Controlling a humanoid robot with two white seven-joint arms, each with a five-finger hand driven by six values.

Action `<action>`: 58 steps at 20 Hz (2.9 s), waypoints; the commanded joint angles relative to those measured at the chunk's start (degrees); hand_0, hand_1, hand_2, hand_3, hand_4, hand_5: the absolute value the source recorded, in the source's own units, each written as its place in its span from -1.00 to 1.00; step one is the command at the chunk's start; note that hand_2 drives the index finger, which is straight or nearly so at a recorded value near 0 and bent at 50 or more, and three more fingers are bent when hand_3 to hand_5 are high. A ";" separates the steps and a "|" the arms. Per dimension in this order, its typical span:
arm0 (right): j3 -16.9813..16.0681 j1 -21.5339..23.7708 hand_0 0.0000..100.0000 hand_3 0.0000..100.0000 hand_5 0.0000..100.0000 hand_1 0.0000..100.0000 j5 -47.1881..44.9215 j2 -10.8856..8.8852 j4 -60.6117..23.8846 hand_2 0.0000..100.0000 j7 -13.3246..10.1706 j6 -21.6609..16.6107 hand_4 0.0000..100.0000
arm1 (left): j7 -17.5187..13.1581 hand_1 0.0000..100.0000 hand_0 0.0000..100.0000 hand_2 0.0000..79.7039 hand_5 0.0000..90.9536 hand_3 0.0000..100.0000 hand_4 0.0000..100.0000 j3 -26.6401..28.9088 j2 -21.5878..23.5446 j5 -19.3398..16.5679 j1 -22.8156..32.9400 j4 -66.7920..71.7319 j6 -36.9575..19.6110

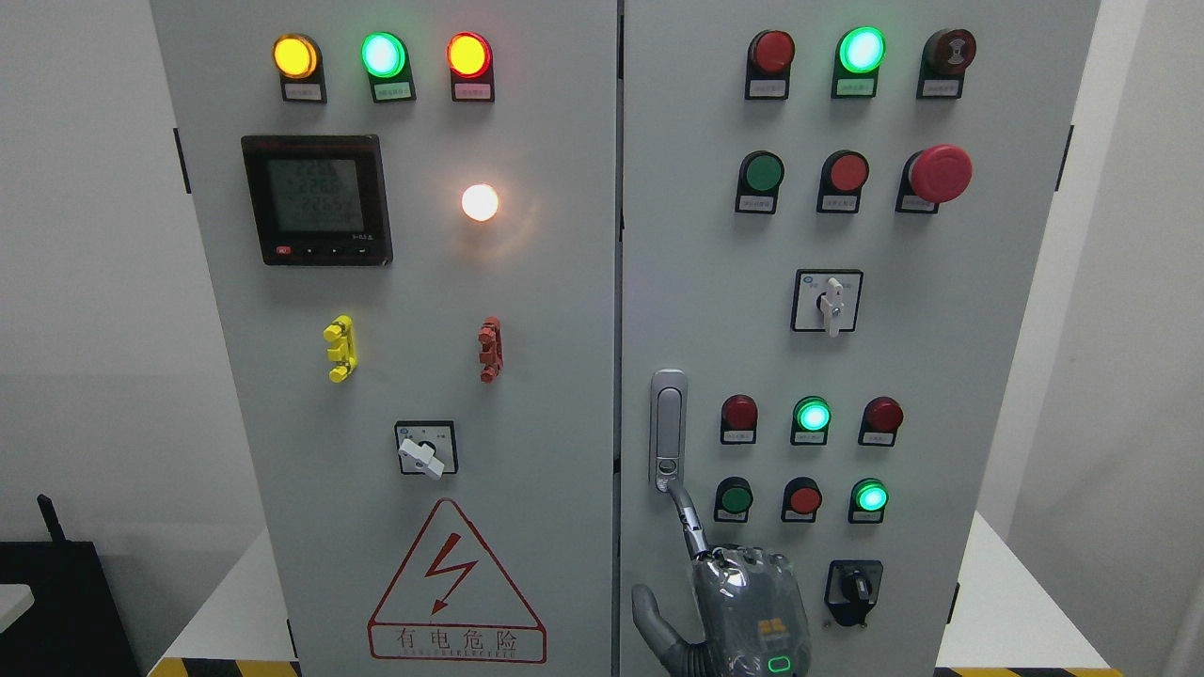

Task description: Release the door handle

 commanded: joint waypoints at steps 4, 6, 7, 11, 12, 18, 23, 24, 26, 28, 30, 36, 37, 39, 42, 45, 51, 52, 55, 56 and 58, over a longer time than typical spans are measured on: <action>0.17 -0.01 -0.25 1.00 1.00 -0.17 0.07 -0.18 -0.08 -0.77 0.36 -0.03 1.00 | 0.04 -0.22 -0.76 -1.00 -1.00 -1.00 -1.00 0.00 0.00 -1.58 0.00 -0.53 -0.03; 0.17 -0.01 -0.25 1.00 1.00 -0.17 0.07 -0.18 -0.16 -0.76 0.27 -0.03 1.00 | 0.04 -0.22 -0.76 -1.00 -1.00 -1.00 -1.00 0.00 0.00 -1.58 0.00 -0.53 -0.03; 0.17 -0.01 -0.25 1.00 1.00 -0.17 0.07 -0.18 -0.08 -0.76 0.27 -0.03 1.00 | 0.04 -0.22 -0.76 -1.00 -1.00 -1.00 -1.00 0.00 0.00 -1.58 0.00 -0.53 -0.03; 0.17 0.17 -0.26 1.00 1.00 -0.17 0.07 -0.53 -0.08 -0.76 0.27 -0.03 1.00 | 0.04 -0.22 -0.76 -1.00 -1.00 -1.00 -1.00 0.00 0.00 -1.58 0.00 -0.53 -0.03; 0.17 0.26 -0.26 1.00 1.00 -0.17 0.07 -0.53 -0.08 -0.76 0.27 -0.03 1.00 | 0.04 -0.22 -0.76 -1.00 -1.00 -1.00 -1.00 0.00 0.00 -1.58 0.00 -0.53 -0.03; 0.17 0.26 -0.26 1.00 1.00 -0.17 0.07 -0.53 -0.08 -0.76 0.27 -0.03 1.00 | 0.04 -0.22 -0.76 -1.00 -1.00 -1.00 -1.00 0.00 0.00 -1.58 0.00 -0.53 -0.03; 0.08 0.26 -0.27 1.00 1.00 -0.17 -0.02 -0.53 -0.25 -0.76 0.09 -0.03 1.00 | 0.04 -0.22 -0.76 -1.00 -1.00 -1.00 -1.00 0.00 0.00 -1.58 0.00 -0.53 -0.03; 0.08 0.17 -0.27 1.00 1.00 -0.17 0.07 -0.53 -0.25 -0.76 -0.08 -0.03 1.00 | 0.04 -0.22 -0.76 -1.00 -1.00 -1.00 -1.00 0.00 0.00 -1.58 0.00 -0.53 -0.03; 0.08 -0.09 -0.27 1.00 1.00 -0.17 -0.02 -0.53 -0.25 -0.76 -0.43 -0.12 1.00 | 0.04 -0.22 -0.76 -1.00 -1.00 -1.00 -1.00 0.00 0.00 -1.58 0.00 -0.53 -0.03; -0.01 -0.09 -0.27 1.00 1.00 -0.17 -0.02 -0.53 -0.60 -0.76 -0.52 -0.21 1.00 | 0.04 -0.22 -0.76 -1.00 -1.00 -1.00 -1.00 0.00 0.00 -1.58 0.00 -0.53 -0.03; -0.01 -0.09 -0.27 1.00 1.00 -0.17 -0.02 -0.53 -0.78 -0.76 -1.66 -0.47 1.00 | 0.04 -0.22 -0.76 -1.00 -1.00 -1.00 -1.00 0.00 0.00 -1.58 0.00 -0.53 -0.03; 0.08 -0.09 -0.27 1.00 1.00 -0.17 -0.02 -0.53 -0.78 -0.77 -2.72 -0.47 1.00 | 0.04 -0.22 -0.76 -1.00 -1.00 -1.00 -1.00 0.00 0.00 -1.58 0.00 -0.53 -0.03; 0.08 -0.09 -0.27 1.00 1.00 -0.17 -0.02 -0.53 -0.78 -0.77 -2.81 -0.47 1.00 | 0.04 -0.22 -0.76 -1.00 -1.00 -1.00 -1.00 0.00 0.00 -1.58 0.00 -0.53 -0.03; 0.08 -0.09 -0.27 1.00 1.00 -0.17 -0.10 -0.53 -1.13 -0.76 -2.98 -0.56 1.00 | 0.04 -0.22 -0.76 -1.00 -1.00 -1.00 -1.00 0.00 0.00 -1.58 0.00 -0.53 -0.03; 0.17 -0.01 -0.27 1.00 1.00 -0.17 -0.10 -0.53 -1.31 -0.74 -3.07 -0.56 1.00 | 0.04 -0.22 -0.76 -1.00 -1.00 -1.00 -1.00 0.00 0.00 -1.58 0.00 -0.53 -0.03; 0.17 0.17 -0.25 1.00 1.00 -0.17 -0.10 -0.53 -1.31 -0.67 -3.25 -0.73 1.00 | 0.04 -0.22 -0.76 -1.00 -1.00 -1.00 -1.00 0.00 0.00 -1.58 0.00 -0.53 -0.03; -0.27 0.79 -0.06 1.00 1.00 -0.16 -0.72 -0.62 -1.48 -0.12 -5.53 -3.54 0.99 | 0.04 -0.22 -0.76 -1.00 -1.00 -1.00 -1.00 0.00 0.00 -1.58 0.00 -0.53 -0.03; -0.27 0.79 0.02 1.00 1.00 -0.18 -0.81 -0.62 -1.74 -0.03 -5.45 -3.81 0.94 | 0.04 -0.22 -0.76 -1.00 -1.00 -1.00 -1.00 0.00 0.00 -1.58 0.00 -0.53 -0.03; -0.44 0.70 0.09 1.00 1.00 -0.33 -3.87 -0.62 -1.83 0.40 -5.53 -3.81 0.92 | 0.04 -0.22 -0.76 -1.00 -1.00 -1.00 -1.00 0.00 0.00 -1.58 -0.08 -0.53 -0.03; -0.53 0.70 0.06 1.00 1.00 -0.37 -5.01 -0.62 -1.83 0.48 -5.45 -3.72 0.93 | 0.04 -0.22 -0.76 -1.00 -1.00 -1.00 -1.00 0.00 0.00 -1.58 0.00 -0.53 -0.03; -0.62 0.78 -0.15 1.00 1.00 -0.54 -5.73 -0.62 -2.18 0.80 -5.53 -3.81 1.00 | 0.04 -0.22 -0.76 -1.00 -1.00 -1.00 -1.00 0.00 0.00 -1.58 0.00 -0.53 -0.03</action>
